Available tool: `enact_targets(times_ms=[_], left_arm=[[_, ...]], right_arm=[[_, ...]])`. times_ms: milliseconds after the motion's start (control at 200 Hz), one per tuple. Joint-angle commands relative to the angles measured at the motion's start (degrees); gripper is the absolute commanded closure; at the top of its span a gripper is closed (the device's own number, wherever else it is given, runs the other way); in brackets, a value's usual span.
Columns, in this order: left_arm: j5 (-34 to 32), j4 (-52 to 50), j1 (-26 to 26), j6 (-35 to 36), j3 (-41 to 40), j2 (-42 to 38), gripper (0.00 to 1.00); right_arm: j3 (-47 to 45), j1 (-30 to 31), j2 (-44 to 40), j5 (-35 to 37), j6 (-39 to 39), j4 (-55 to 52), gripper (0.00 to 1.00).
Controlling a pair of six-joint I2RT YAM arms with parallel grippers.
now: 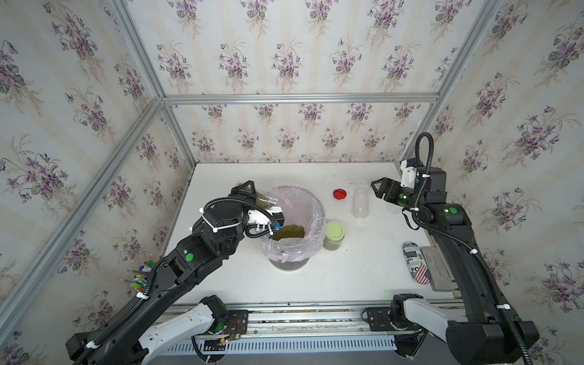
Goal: Empty moldy mung beans from jars
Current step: Pour the moldy mung beans from the jar into the trash bin.
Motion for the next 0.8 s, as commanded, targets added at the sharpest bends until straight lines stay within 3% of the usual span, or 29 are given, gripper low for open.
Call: enact_targets(times_ms=[0, 794], left_arm=[[-0.7, 2.1, 0.0, 2.3, -0.2, 0.0, 0.5], [-0.9, 1.8, 0.0, 4.4, 1.0, 1.1, 0.5]], right_arm=[[0.0, 0.1, -0.2, 0.8, -0.2, 1.7, 0.15], [-0.6, 0.1, -0.5, 1.1, -0.2, 2.1, 0.14]])
